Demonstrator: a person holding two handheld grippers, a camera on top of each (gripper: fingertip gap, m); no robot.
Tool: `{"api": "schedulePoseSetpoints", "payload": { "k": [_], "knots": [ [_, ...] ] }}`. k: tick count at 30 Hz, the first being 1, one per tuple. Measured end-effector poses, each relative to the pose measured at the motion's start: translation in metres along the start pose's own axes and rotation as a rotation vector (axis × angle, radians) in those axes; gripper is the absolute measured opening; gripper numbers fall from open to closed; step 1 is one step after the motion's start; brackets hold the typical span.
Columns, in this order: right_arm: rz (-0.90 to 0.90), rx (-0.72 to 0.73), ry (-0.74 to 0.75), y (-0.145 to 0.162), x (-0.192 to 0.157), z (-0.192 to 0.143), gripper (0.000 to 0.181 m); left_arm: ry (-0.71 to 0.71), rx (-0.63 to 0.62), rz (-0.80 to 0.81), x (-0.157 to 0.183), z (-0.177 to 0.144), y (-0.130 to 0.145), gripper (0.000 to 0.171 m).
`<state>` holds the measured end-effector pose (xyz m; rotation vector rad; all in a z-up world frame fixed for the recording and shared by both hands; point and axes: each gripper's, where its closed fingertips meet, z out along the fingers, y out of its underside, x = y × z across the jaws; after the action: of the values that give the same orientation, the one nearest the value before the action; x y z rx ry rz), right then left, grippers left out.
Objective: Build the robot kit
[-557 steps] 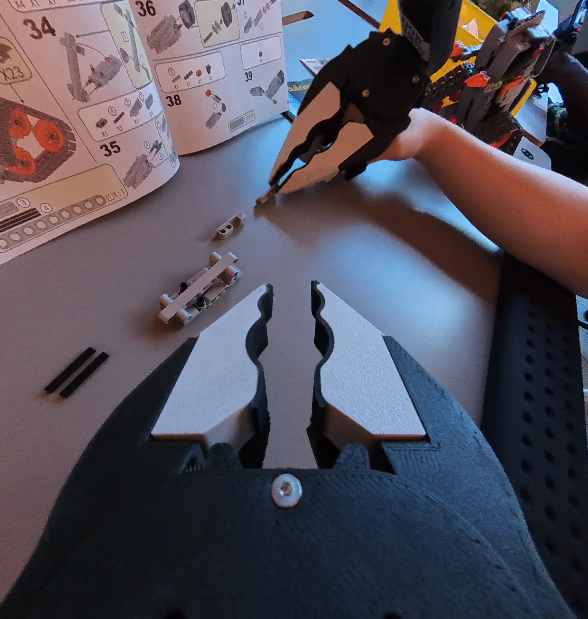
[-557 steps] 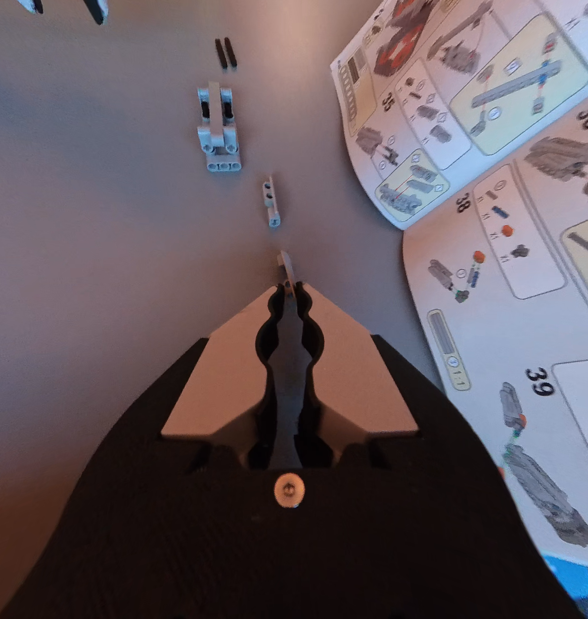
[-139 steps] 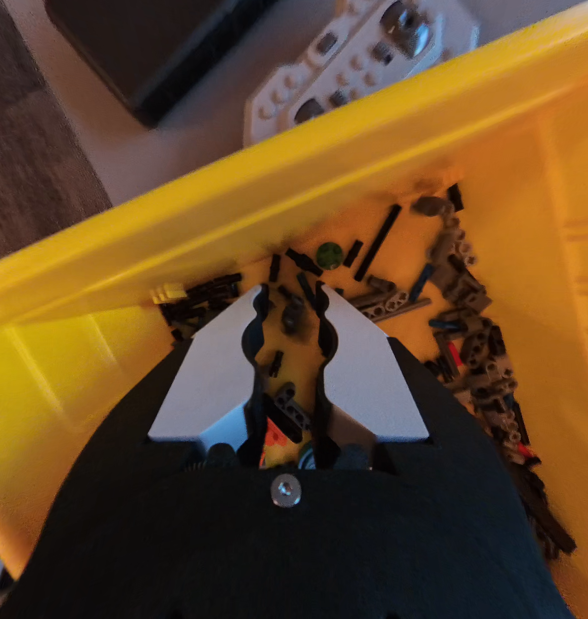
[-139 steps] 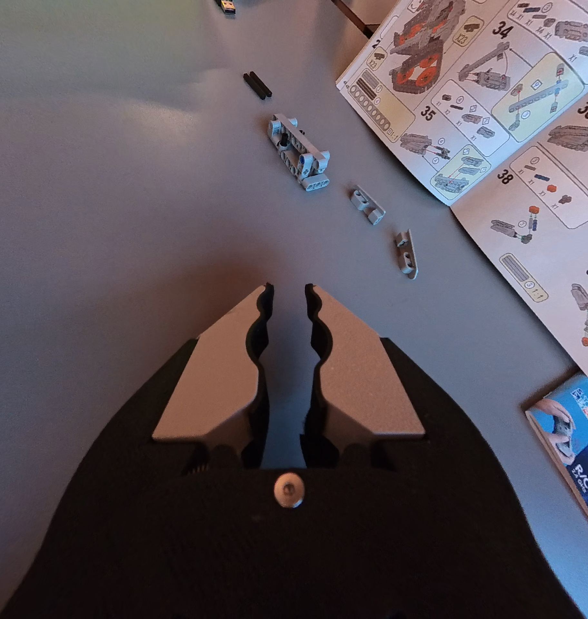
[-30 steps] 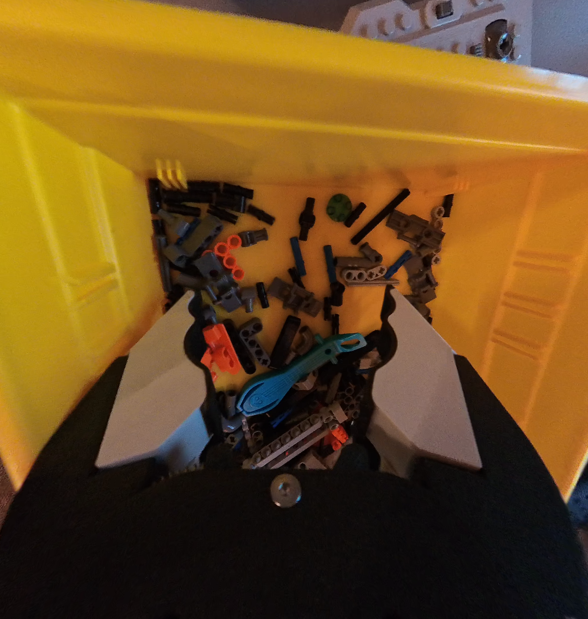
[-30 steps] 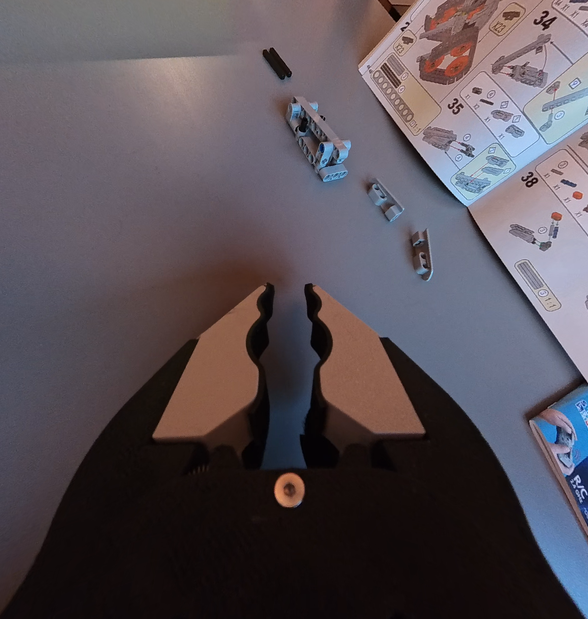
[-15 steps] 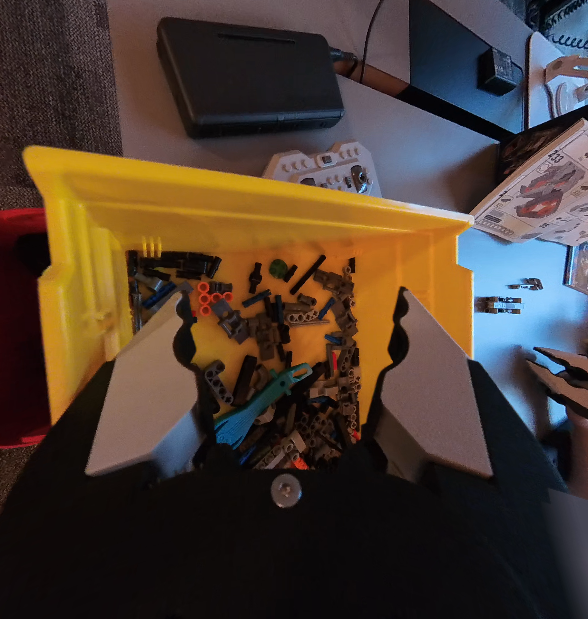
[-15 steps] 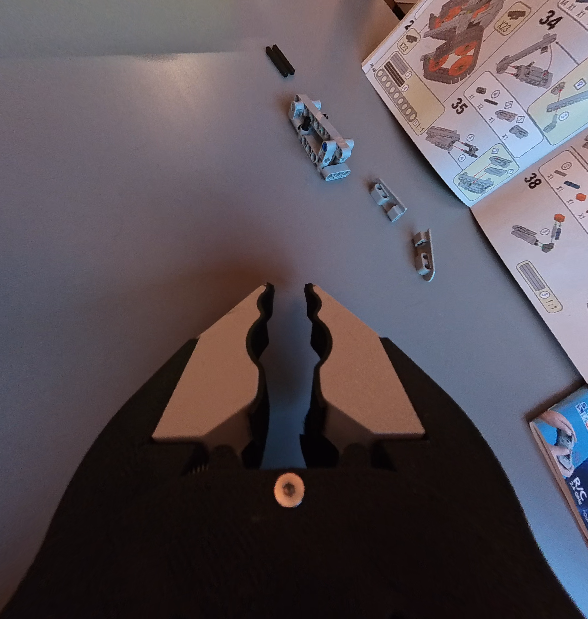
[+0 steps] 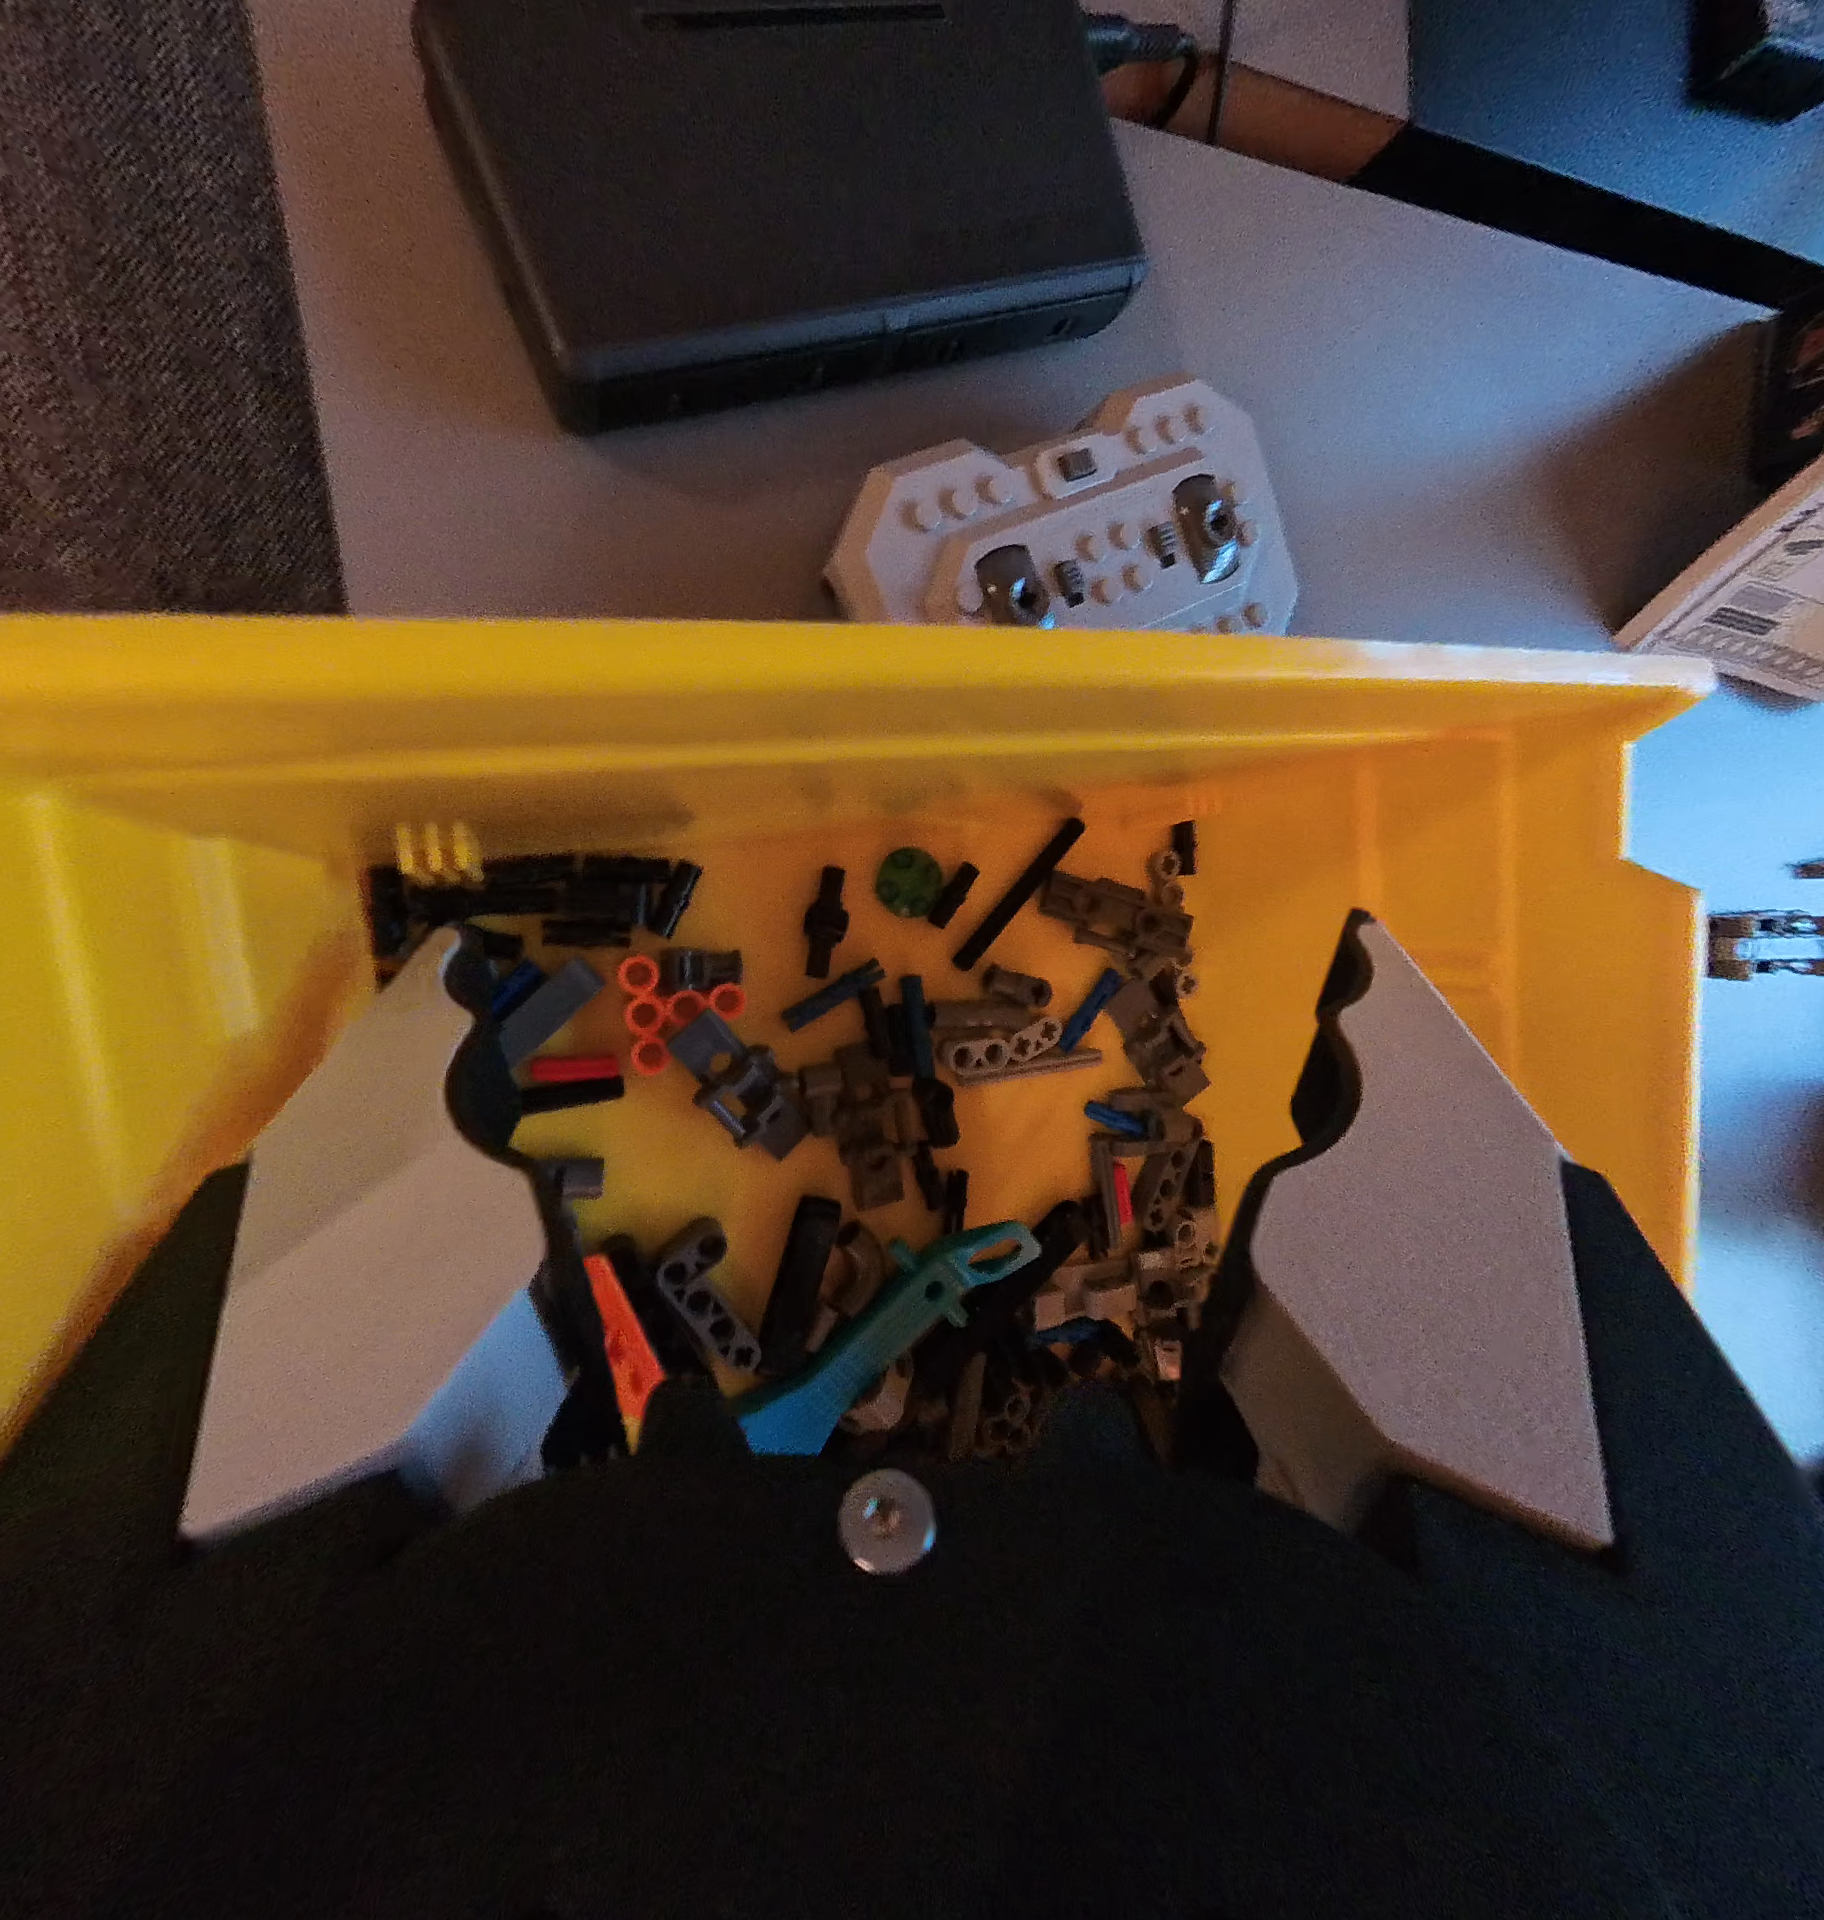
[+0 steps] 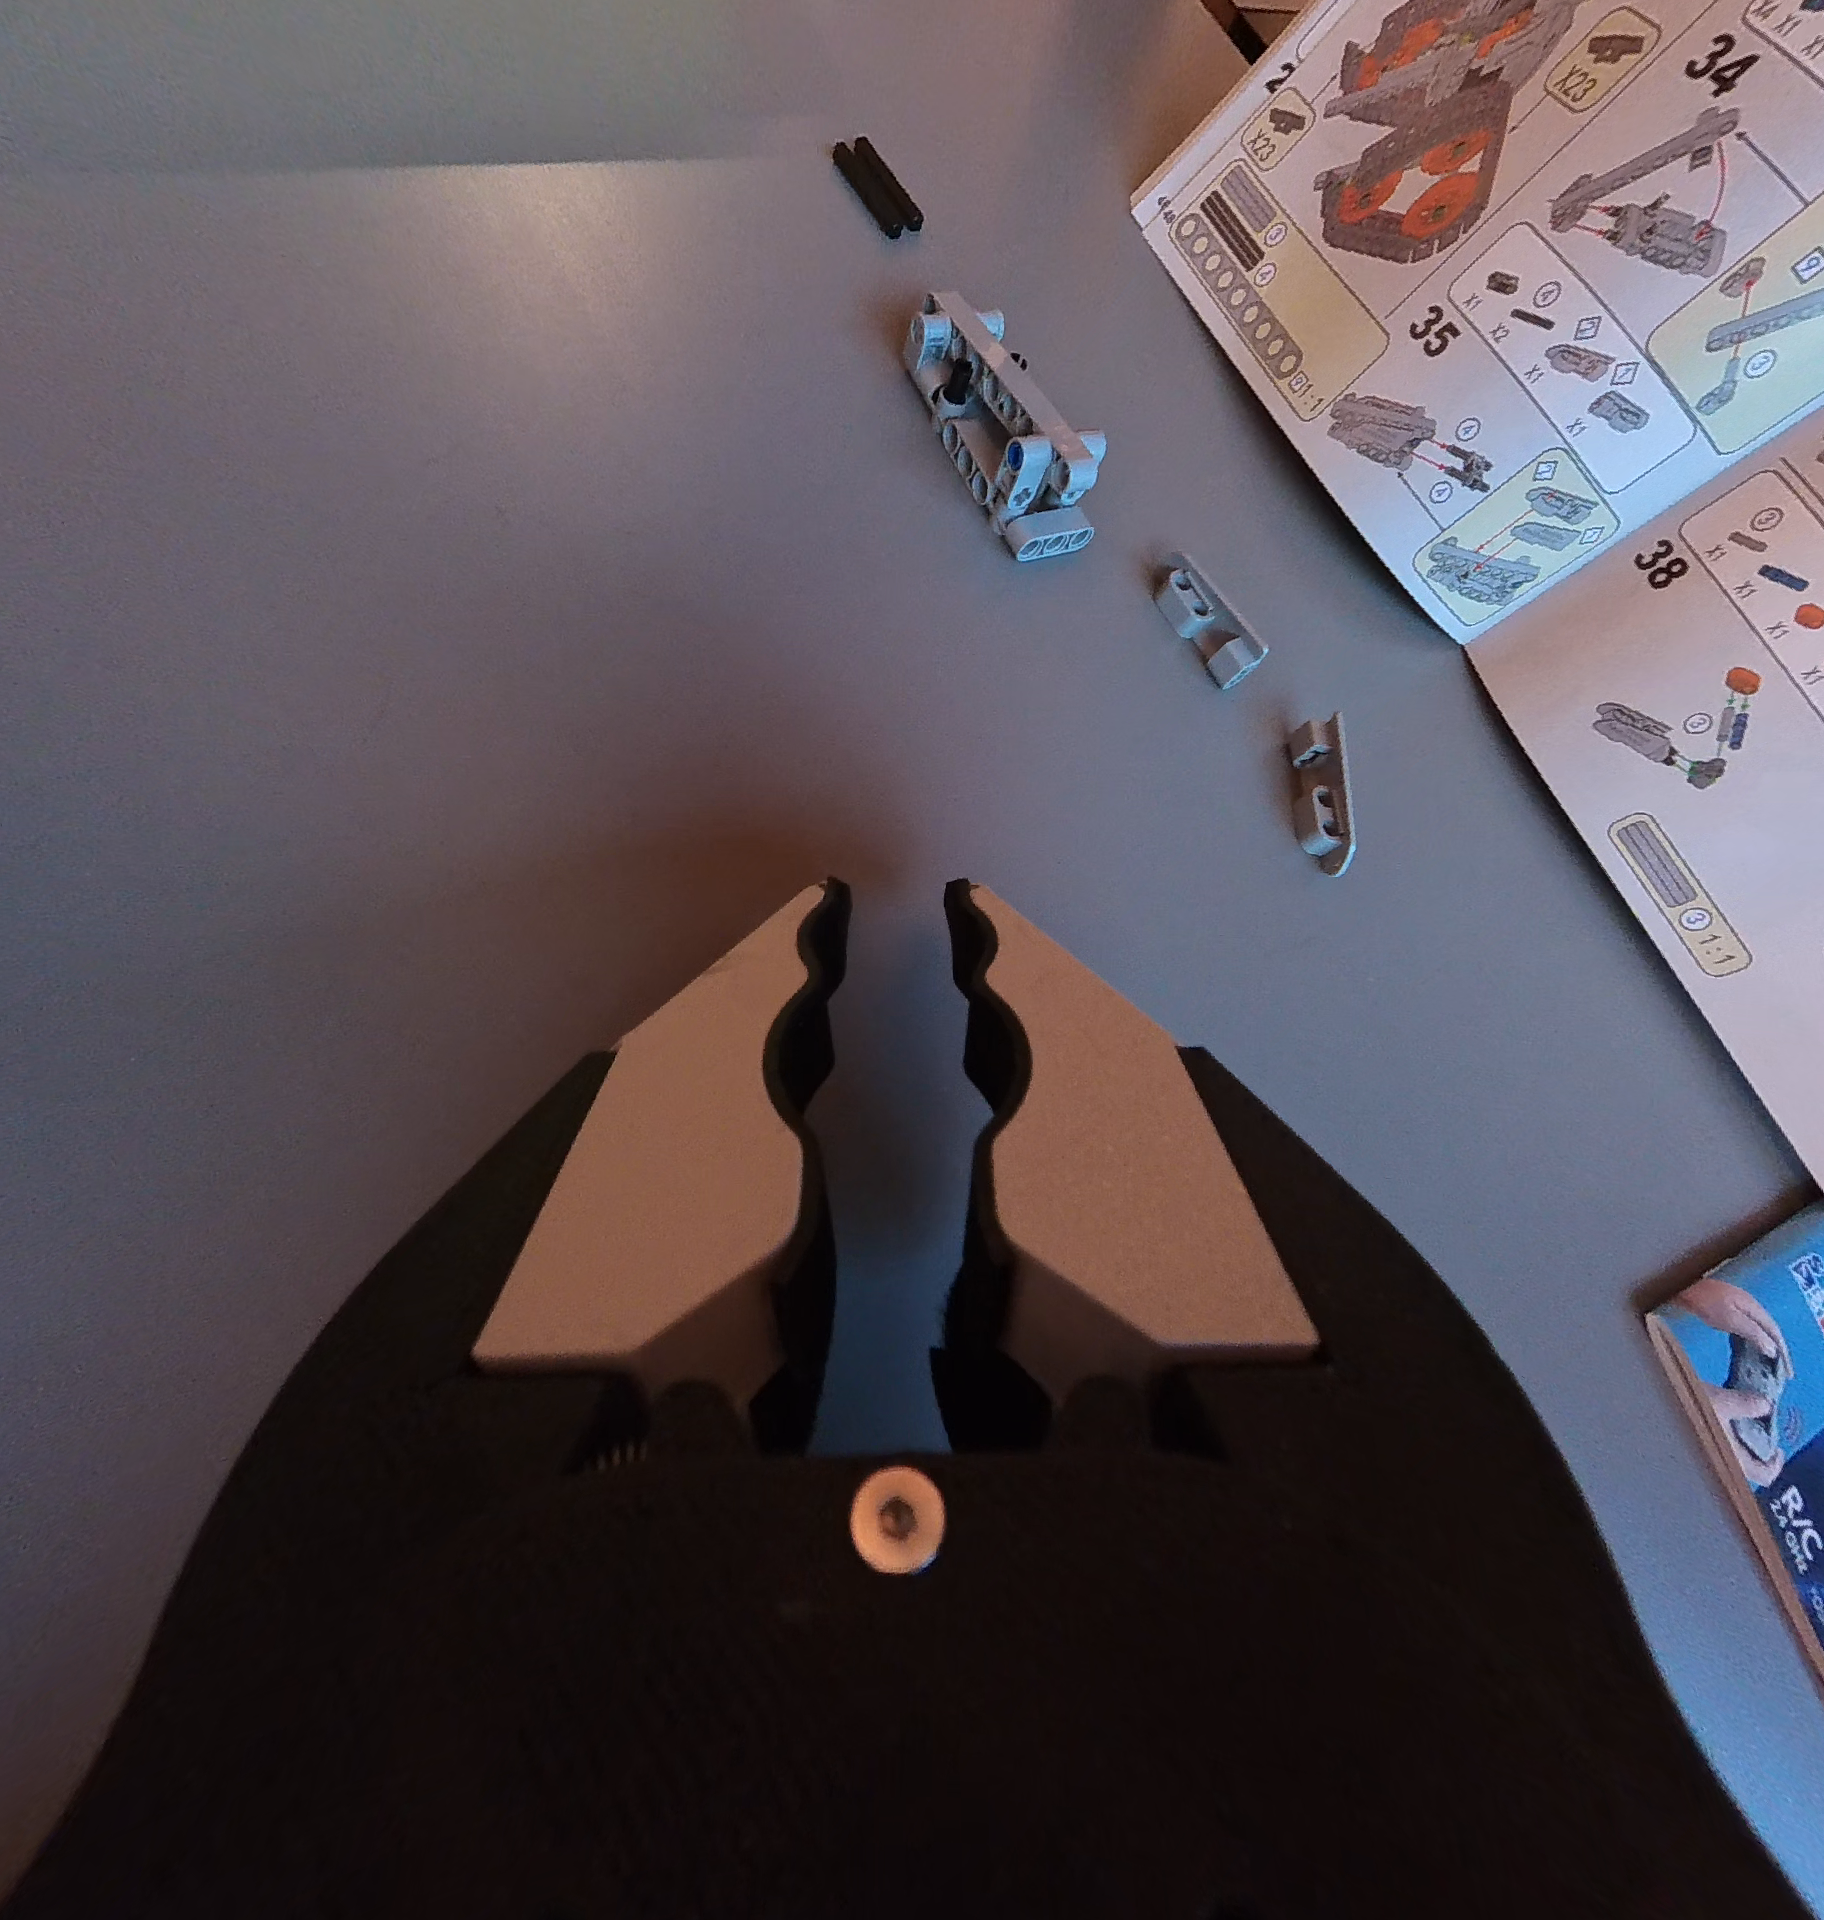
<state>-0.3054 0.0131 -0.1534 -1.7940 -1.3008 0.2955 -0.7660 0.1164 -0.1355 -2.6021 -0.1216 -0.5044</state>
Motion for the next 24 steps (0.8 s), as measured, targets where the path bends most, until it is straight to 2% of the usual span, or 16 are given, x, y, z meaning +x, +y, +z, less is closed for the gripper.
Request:
{"api": "schedulePoseSetpoints", "payload": {
  "k": [2, 5, 9, 10, 12, 14, 16, 18, 24],
  "knots": [
    [0.001, -0.001, 0.0, 0.0, 0.0, 0.0, 0.019, 0.041, 0.009, 0.004, 0.004, 0.002, -0.002, 0.149],
    [0.001, -0.002, 0.001, 0.0, 0.0, 0.0, 0.019, 0.076, 0.002, 0.022, 0.006, 0.003, 0.0, 0.134],
    [0.003, -0.003, 0.001, 0.0, 0.0, 0.0, 0.019, 0.276, -0.044, -0.066, 0.03, -0.001, 0.008, 0.109],
    [0.003, -0.003, 0.001, 0.0, 0.0, 0.0, 0.019, 0.292, -0.042, -0.072, 0.032, -0.004, 0.007, 0.1],
    [0.004, -0.003, 0.0, 0.0, 0.0, 0.0, 0.019, 0.202, -0.005, -0.036, 0.023, -0.013, 0.002, 0.098],
    [0.004, -0.003, -0.001, 0.0, 0.0, 0.0, 0.019, 0.011, 0.028, 0.021, 0.004, -0.026, -0.004, 0.106],
    [0.005, -0.003, -0.003, 0.0, 0.0, 0.001, 0.019, -0.103, 0.037, 0.062, -0.002, -0.039, -0.005, 0.118],
    [0.004, -0.003, -0.004, 0.0, 0.0, 0.0, 0.019, -0.134, 0.01, 0.041, -0.002, -0.042, 0.001, 0.136],
    [0.0, -0.002, -0.004, 0.0, 0.0, 0.0, 0.019, -0.167, -0.138, 0.006, -0.003, -0.025, 0.026, 0.158]
  ]
}}
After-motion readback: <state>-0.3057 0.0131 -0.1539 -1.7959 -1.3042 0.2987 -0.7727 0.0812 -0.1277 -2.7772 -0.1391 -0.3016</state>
